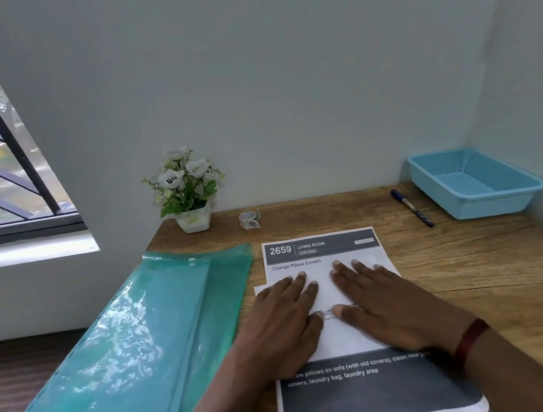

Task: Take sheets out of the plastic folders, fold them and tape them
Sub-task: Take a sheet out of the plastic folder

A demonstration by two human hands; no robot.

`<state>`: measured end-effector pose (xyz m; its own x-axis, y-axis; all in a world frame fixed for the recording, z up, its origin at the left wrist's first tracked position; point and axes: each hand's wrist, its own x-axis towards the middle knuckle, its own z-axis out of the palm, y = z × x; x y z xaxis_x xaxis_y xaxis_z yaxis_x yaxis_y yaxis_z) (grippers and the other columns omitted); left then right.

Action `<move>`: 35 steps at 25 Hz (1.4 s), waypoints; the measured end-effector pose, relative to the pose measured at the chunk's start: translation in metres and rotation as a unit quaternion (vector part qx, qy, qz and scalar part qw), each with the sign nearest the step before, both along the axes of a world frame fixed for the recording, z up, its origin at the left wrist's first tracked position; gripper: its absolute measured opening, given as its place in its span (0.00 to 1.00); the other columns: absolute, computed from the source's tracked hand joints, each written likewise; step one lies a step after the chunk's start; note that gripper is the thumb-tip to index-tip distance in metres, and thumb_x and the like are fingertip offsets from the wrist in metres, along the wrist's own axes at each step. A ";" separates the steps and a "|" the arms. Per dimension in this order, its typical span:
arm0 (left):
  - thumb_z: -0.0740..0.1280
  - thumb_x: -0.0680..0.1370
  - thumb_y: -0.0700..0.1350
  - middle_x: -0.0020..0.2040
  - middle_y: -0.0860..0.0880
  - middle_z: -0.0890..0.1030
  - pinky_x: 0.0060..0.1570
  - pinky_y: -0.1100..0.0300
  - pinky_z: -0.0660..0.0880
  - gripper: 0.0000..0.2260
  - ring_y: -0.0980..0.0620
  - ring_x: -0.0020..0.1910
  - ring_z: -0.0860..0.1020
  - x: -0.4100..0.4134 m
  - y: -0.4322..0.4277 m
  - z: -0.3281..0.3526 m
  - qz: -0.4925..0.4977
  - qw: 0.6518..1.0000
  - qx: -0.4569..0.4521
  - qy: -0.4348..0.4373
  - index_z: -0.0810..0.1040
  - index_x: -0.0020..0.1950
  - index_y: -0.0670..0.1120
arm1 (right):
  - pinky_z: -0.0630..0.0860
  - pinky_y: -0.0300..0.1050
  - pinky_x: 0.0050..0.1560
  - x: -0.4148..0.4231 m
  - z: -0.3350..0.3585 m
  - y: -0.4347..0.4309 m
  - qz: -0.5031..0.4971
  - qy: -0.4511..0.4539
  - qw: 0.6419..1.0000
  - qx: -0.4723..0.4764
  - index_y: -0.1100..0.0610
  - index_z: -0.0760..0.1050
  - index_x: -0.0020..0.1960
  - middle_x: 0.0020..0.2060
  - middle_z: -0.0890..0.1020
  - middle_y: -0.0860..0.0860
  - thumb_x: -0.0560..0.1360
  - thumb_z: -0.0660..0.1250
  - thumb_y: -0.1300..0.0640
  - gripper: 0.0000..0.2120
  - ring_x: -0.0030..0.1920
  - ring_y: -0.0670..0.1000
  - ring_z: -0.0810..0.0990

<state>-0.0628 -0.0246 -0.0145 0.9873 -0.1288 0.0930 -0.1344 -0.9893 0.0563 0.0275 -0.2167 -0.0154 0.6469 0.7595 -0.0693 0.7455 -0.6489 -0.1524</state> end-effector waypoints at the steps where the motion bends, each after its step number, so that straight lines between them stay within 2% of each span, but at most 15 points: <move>1: 0.48 0.83 0.56 0.81 0.49 0.49 0.76 0.54 0.47 0.26 0.50 0.79 0.48 0.000 -0.002 -0.002 -0.004 1.000 0.009 0.001 0.49 0.80 0.50 | 0.38 0.48 0.76 -0.004 -0.002 0.003 0.003 -0.013 1.000 -0.013 0.46 0.37 0.78 0.77 0.37 0.42 0.77 0.38 0.32 0.35 0.77 0.46 0.35; 3: 0.47 0.84 0.54 0.81 0.51 0.46 0.77 0.53 0.42 0.26 0.52 0.79 0.44 0.001 -0.003 -0.006 -0.016 1.000 0.011 0.020 0.45 0.80 0.50 | 0.37 0.51 0.77 -0.008 -0.004 0.009 0.007 -0.021 0.999 -0.025 0.47 0.36 0.78 0.76 0.35 0.42 0.75 0.36 0.32 0.36 0.76 0.46 0.33; 6: 0.47 0.84 0.53 0.80 0.51 0.41 0.76 0.55 0.36 0.27 0.53 0.78 0.39 0.003 -0.003 -0.007 -0.026 0.999 0.006 0.039 0.41 0.80 0.49 | 0.35 0.50 0.77 -0.011 -0.005 0.014 0.024 -0.018 0.999 -0.034 0.52 0.35 0.78 0.77 0.34 0.46 0.71 0.32 0.31 0.41 0.75 0.44 0.31; 10: 0.45 0.83 0.56 0.79 0.48 0.36 0.75 0.56 0.34 0.29 0.53 0.78 0.35 0.001 -0.005 -0.011 0.015 0.999 -0.003 0.052 0.38 0.79 0.47 | 0.35 0.45 0.76 -0.007 -0.006 0.010 0.012 -0.005 1.000 -0.023 0.52 0.34 0.78 0.77 0.34 0.46 0.78 0.39 0.34 0.36 0.75 0.43 0.31; 14: 0.44 0.82 0.60 0.79 0.47 0.35 0.75 0.55 0.34 0.31 0.51 0.77 0.34 0.002 -0.009 -0.010 0.067 0.995 -0.011 0.077 0.37 0.79 0.47 | 0.37 0.45 0.76 0.002 -0.002 -0.002 -0.045 0.010 0.999 -0.017 0.53 0.35 0.78 0.77 0.36 0.48 0.65 0.28 0.29 0.47 0.76 0.45 0.34; 22: 0.45 0.82 0.60 0.79 0.43 0.35 0.73 0.53 0.34 0.32 0.47 0.77 0.34 0.000 -0.011 0.001 0.082 0.990 -0.020 0.110 0.36 0.79 0.46 | 0.33 0.49 0.75 0.001 0.001 -0.005 -0.064 0.004 0.998 -0.021 0.56 0.34 0.78 0.77 0.36 0.51 0.53 0.17 0.25 0.60 0.76 0.46 0.34; 24: 0.46 0.82 0.59 0.79 0.43 0.35 0.73 0.53 0.34 0.32 0.46 0.78 0.35 -0.004 -0.013 0.012 0.071 0.993 -0.028 0.095 0.37 0.79 0.46 | 0.34 0.48 0.76 -0.005 0.012 -0.005 -0.075 0.002 0.997 0.003 0.55 0.32 0.77 0.76 0.34 0.51 0.60 0.22 0.25 0.53 0.75 0.45 0.33; 26: 0.46 0.83 0.58 0.79 0.44 0.36 0.72 0.53 0.33 0.31 0.46 0.78 0.35 -0.013 -0.012 0.026 0.066 0.995 -0.042 0.056 0.37 0.79 0.46 | 0.34 0.47 0.76 -0.013 0.027 -0.007 -0.080 -0.002 0.997 0.014 0.53 0.30 0.76 0.75 0.31 0.49 0.72 0.33 0.31 0.40 0.74 0.43 0.31; 27: 0.46 0.83 0.58 0.79 0.46 0.36 0.72 0.53 0.33 0.31 0.47 0.77 0.34 -0.019 -0.008 0.034 0.069 0.995 -0.055 0.039 0.37 0.79 0.47 | 0.34 0.45 0.75 -0.016 0.036 -0.009 -0.076 0.000 0.997 0.023 0.52 0.30 0.76 0.74 0.29 0.47 0.75 0.36 0.34 0.37 0.74 0.43 0.30; 29: 0.46 0.83 0.59 0.78 0.49 0.34 0.74 0.54 0.32 0.30 0.50 0.76 0.32 -0.033 0.004 0.048 0.078 0.993 -0.081 0.025 0.36 0.79 0.49 | 0.31 0.37 0.72 -0.024 0.055 -0.014 -0.044 0.004 0.997 0.059 0.48 0.29 0.75 0.73 0.27 0.42 0.76 0.39 0.35 0.34 0.71 0.37 0.27; 32: 0.48 0.83 0.60 0.78 0.51 0.36 0.76 0.54 0.36 0.31 0.51 0.77 0.34 -0.055 0.039 0.063 0.126 0.988 -0.088 0.008 0.37 0.79 0.51 | 0.27 0.20 0.58 -0.037 0.084 -0.009 0.018 0.030 0.996 0.081 0.41 0.29 0.72 0.68 0.28 0.31 0.79 0.42 0.36 0.30 0.60 0.22 0.25; 33: 0.49 0.82 0.60 0.79 0.51 0.37 0.76 0.54 0.37 0.31 0.52 0.77 0.35 -0.061 0.051 0.064 0.153 0.984 -0.093 0.008 0.38 0.79 0.51 | 0.27 0.18 0.56 -0.040 0.088 -0.004 0.044 0.030 0.996 0.074 0.40 0.28 0.72 0.67 0.28 0.30 0.79 0.43 0.37 0.30 0.59 0.22 0.25; 35: 0.51 0.82 0.61 0.79 0.51 0.40 0.77 0.54 0.39 0.32 0.53 0.78 0.39 -0.071 0.074 0.062 0.215 0.969 -0.121 0.009 0.40 0.79 0.51 | 0.28 0.21 0.59 -0.041 0.090 0.014 0.102 0.009 0.993 0.059 0.42 0.28 0.73 0.68 0.28 0.32 0.79 0.42 0.36 0.31 0.63 0.25 0.26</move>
<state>-0.1337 0.0489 0.0471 0.9466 0.3183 0.0519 0.2905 -0.9112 0.2920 -0.0137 -0.2025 0.0745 0.4787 0.8778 0.0164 0.8556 -0.4622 -0.2332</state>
